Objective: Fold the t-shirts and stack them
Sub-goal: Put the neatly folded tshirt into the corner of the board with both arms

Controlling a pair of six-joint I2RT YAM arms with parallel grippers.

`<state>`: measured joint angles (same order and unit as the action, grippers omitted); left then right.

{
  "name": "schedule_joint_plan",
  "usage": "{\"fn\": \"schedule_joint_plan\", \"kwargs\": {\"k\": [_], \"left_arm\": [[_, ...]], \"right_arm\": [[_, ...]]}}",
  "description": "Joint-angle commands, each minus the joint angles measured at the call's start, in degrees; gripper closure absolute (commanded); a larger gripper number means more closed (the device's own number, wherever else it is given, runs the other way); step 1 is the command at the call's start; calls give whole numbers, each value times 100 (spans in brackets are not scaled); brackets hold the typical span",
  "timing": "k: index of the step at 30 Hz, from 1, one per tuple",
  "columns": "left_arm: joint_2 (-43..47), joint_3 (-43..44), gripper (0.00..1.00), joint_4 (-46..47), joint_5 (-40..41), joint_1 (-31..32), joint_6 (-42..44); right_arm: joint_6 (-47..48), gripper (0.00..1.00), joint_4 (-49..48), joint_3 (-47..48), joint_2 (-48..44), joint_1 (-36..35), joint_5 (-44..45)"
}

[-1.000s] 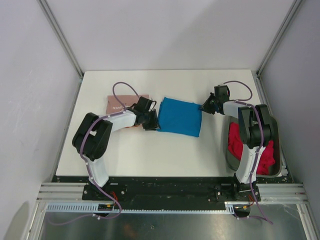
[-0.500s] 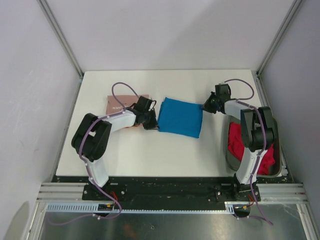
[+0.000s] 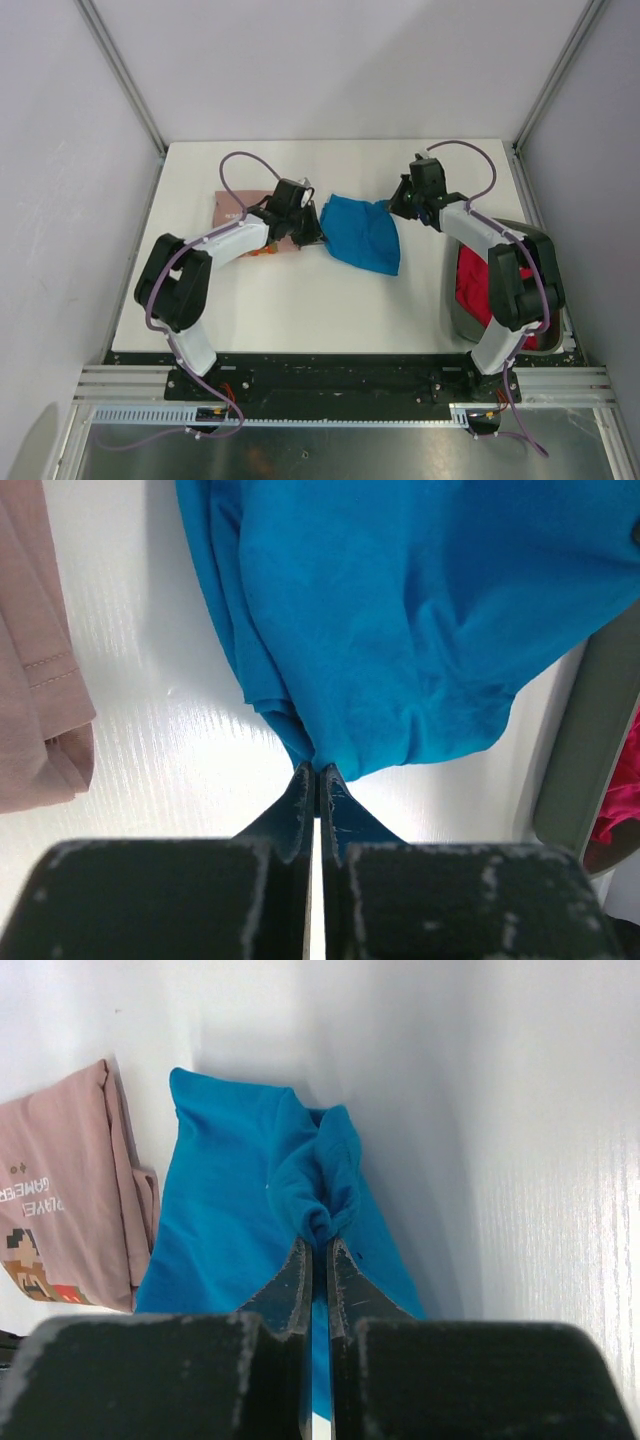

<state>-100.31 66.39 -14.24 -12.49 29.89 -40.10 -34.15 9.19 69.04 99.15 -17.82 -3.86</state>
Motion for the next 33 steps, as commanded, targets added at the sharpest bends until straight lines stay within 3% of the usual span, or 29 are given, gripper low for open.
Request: {"fn": "schedule_joint_plan", "kwargs": {"k": [1, 17, 24, 33], "left_arm": [[377, 224, 100, 69, -96, 23, -30], [1493, 228, 100, -376, 528, -206, 223], [2063, 63, 100, -659, 639, -709, 340], [2508, -290, 100, -907, 432, -1884, 561]], "right_arm": [[149, 100, 107, 254, -364, -52, 226], [212, 100, 105, 1138, -662, -480, 329], [189, 100, 38, 1845, -322, -863, 373], [-23, 100, -180, 3058, 847, -1411, 316]]}}
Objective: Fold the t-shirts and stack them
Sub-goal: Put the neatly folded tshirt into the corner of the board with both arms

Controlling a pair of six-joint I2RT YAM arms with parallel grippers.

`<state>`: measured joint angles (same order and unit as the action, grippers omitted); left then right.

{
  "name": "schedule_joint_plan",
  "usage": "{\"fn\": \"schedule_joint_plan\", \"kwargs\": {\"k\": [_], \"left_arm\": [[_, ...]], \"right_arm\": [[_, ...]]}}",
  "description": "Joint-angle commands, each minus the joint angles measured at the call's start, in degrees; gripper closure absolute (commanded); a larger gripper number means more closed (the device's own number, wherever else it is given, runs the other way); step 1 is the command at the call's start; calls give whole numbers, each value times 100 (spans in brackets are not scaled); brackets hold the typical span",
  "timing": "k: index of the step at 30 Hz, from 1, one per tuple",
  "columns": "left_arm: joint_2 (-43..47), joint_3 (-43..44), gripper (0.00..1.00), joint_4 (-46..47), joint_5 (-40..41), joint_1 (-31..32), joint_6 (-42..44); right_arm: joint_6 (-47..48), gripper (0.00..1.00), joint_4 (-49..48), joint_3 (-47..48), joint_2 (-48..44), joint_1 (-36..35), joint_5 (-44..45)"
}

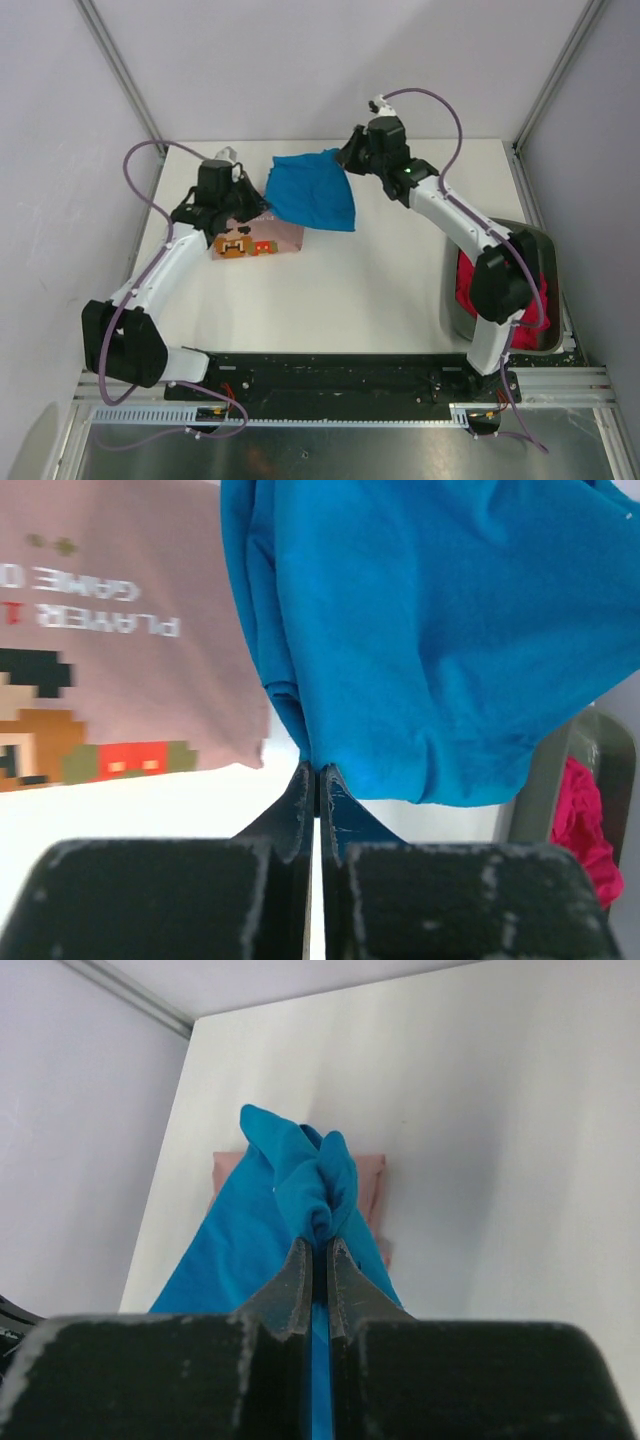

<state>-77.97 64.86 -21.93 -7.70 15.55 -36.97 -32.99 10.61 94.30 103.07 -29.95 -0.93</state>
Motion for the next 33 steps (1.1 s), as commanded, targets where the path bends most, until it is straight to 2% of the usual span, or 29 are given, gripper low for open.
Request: {"fn": "schedule_joint_plan", "kwargs": {"k": [1, 14, 22, 33], "left_arm": [[292, -165, 100, -159, -60, -590, 285], [137, -403, 100, -230, 5, -1699, 473], [-3, -487, 100, -245, 14, -2198, 542], [-308, -406, 100, -239, 35, -2381, 599]], "right_arm": [[-169, 100, -340, 657, 599, -253, 14], [-346, 100, -221, 2500, 2375, -786, -40], [-501, 100, -526, 2656, 2770, -812, -106], [-573, 100, -463, 3310, 3288, -819, -196]]}}
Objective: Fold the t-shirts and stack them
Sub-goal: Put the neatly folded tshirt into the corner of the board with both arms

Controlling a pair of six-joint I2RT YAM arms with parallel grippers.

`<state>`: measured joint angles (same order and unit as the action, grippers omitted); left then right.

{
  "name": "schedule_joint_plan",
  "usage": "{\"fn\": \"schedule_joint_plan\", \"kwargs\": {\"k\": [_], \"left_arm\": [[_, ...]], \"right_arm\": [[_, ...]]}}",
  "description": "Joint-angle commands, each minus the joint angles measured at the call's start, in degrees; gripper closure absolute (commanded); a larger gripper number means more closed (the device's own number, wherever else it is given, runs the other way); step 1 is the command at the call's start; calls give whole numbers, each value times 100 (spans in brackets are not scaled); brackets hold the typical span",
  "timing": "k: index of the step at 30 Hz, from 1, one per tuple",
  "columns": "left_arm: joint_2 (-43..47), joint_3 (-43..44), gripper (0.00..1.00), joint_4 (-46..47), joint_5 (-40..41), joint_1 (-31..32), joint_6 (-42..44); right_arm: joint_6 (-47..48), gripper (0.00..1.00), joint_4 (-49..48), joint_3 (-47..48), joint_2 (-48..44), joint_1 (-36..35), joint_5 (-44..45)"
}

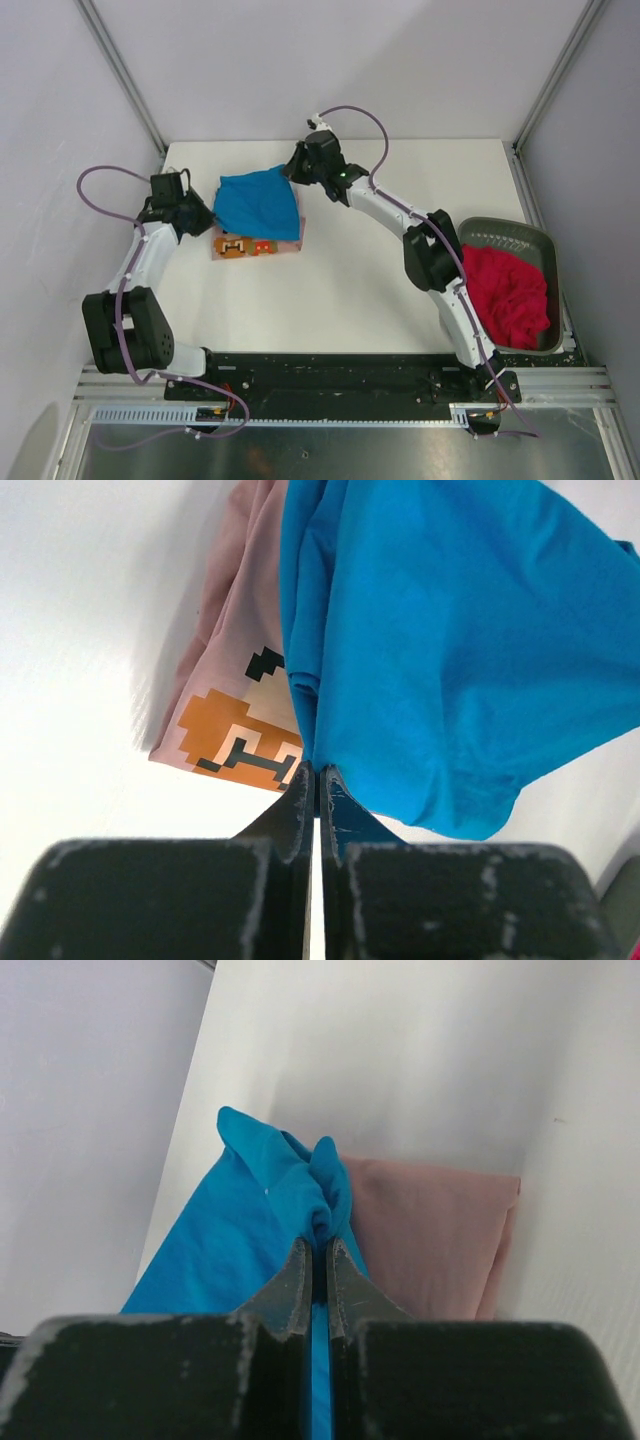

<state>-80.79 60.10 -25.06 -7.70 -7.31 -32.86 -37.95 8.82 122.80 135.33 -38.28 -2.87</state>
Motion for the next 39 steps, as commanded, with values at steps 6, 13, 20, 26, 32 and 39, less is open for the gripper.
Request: {"fn": "schedule_joint_plan", "kwargs": {"k": [6, 13, 20, 26, 32, 39], "left_arm": [[-84, 57, 100, 77, 43, -139, 230], [-113, -15, 100, 78, 53, -205, 272], [-328, -289, 100, 71, 133, -324, 229], [-1003, -705, 100, 79, 2, -456, -133], [-833, -819, 75, 113, -18, -468, -169], [-177, -449, 53, 82, -13, -466, -36]], "right_arm": [[-99, 100, -276, 582, 192, 14, -27], [-124, 100, -281, 533, 226, 27, -29], [-95, 99, -263, 343, 260, 95, -17], [-81, 48, 280, 523, 630, 414, -35], [-124, 34, 709, 796, 712, 828, -429], [29, 34, 794, 31, -146, 875, -270]]}}
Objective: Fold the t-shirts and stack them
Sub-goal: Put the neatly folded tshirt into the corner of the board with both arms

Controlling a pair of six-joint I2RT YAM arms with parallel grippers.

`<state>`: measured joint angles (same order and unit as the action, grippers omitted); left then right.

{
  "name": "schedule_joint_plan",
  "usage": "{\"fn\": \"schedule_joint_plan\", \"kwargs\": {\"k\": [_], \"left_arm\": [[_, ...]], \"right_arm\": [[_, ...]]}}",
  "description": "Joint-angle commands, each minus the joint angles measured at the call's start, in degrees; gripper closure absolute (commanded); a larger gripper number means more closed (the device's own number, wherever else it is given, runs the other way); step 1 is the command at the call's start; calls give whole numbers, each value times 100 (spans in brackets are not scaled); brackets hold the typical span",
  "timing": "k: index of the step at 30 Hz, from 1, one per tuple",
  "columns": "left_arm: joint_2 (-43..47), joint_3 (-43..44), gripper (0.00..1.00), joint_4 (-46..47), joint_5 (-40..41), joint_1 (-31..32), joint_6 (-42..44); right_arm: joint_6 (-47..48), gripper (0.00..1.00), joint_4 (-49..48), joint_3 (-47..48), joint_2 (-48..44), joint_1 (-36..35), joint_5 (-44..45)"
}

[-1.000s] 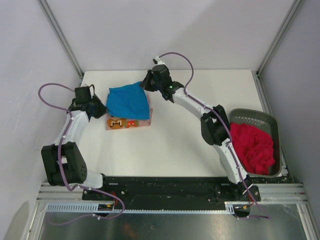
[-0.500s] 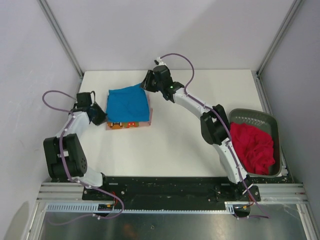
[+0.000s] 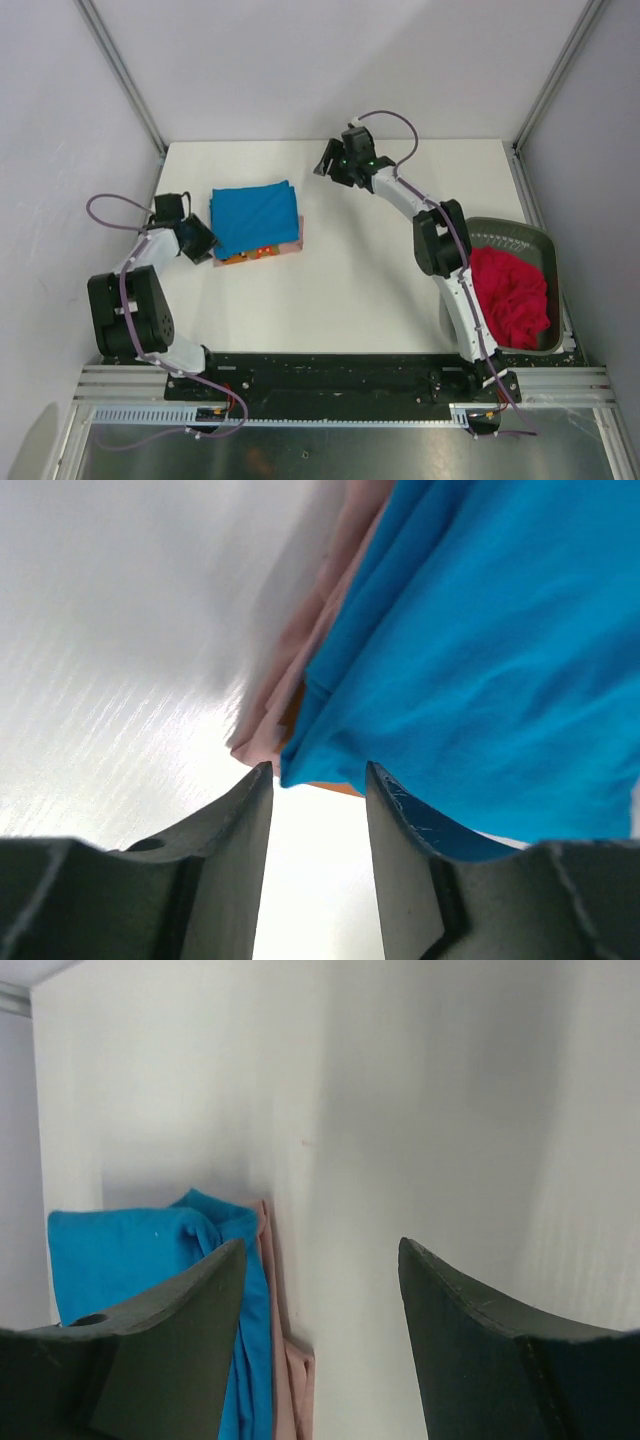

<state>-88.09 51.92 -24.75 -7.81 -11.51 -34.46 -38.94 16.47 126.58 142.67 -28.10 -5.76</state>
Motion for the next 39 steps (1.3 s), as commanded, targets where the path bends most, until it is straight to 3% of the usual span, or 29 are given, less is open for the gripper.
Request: {"fn": "schedule_joint_plan", "kwargs": {"k": [1, 9, 19, 27, 39], "left_arm": [[652, 427, 53, 42, -19, -41, 154], [1155, 919, 51, -7, 177, 759, 394], [-503, 2113, 54, 120, 84, 2357, 333], [-1621, 2049, 57, 483, -308, 2820, 132], [-1180, 1367, 58, 455, -292, 3070, 449]], "right_arm": [[134, 34, 9, -561, -1048, -143, 55], [79, 38, -226, -2543, -2380, 44, 144], [163, 41, -318, -4428, -3785, 418, 85], [340, 42, -147, -5096, -4272, 517, 122], [461, 43, -88, -5358, -4576, 564, 213]]}}
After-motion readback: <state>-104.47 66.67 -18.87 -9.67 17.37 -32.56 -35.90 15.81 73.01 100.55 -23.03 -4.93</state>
